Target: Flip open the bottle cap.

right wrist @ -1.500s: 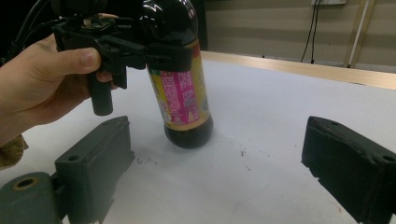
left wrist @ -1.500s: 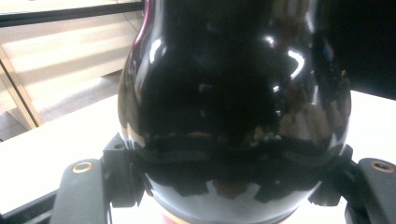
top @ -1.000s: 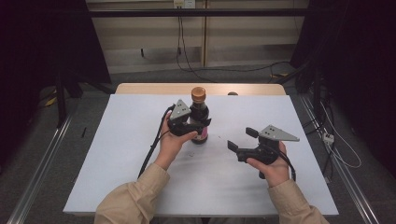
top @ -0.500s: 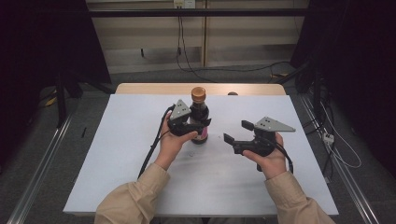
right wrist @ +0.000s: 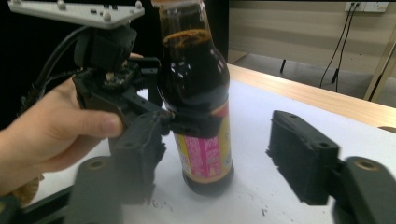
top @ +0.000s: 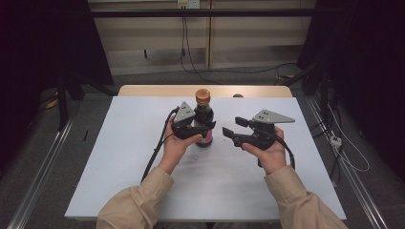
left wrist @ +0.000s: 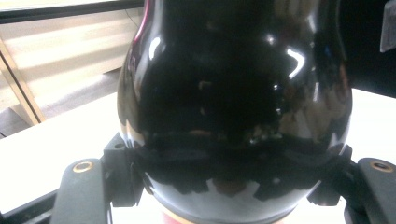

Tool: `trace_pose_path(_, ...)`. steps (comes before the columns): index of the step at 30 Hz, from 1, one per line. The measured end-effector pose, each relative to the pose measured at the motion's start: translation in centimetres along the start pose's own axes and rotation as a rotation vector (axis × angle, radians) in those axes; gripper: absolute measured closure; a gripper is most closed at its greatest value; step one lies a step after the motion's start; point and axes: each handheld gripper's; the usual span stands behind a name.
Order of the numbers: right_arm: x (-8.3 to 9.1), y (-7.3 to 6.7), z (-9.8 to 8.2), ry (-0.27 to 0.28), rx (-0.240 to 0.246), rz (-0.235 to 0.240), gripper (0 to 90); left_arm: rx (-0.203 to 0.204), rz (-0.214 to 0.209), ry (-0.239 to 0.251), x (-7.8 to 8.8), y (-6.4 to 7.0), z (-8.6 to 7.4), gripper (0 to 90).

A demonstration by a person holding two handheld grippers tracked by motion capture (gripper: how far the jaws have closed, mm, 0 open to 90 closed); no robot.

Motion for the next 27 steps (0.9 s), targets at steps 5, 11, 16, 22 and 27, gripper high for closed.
trace_pose_path(5, -0.2, 0.0, 0.8, 0.002, 0.006, 0.0, 45.2, 0.0, 0.0, 0.0, 0.0, 0.0, 0.0, 29.4)
trace_pose_path(11, -0.4, 0.0, 1.9, -0.006, 0.042, 0.012, 60.7, 0.001, 0.003, 0.0, 0.0, 0.0, 0.0, 29.4)
trace_pose_path(16, -0.5, 0.2, 2.7, -0.003, 0.046, 0.009, 72.5, 0.002, 0.003, 0.0, 0.0, 0.1, 0.0, 29.4)
trace_pose_path(22, -0.8, 0.1, 3.7, -0.001, 0.039, 0.047, 81.7, -0.001, 0.003, 0.0, -0.1, 0.0, 0.0, 29.5)
trace_pose_path(27, -1.3, -0.2, 4.2, -0.007, 0.042, 0.071, 90.0, -0.003, 0.002, 0.0, -0.1, 0.0, 0.0, 29.5)
Point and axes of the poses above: each handheld gripper's, and its own axes: x roughly backward along the jaws, z roughly out of its top, y roughly to its right, and after that the axes turned 3 degrees about -x, right-handed
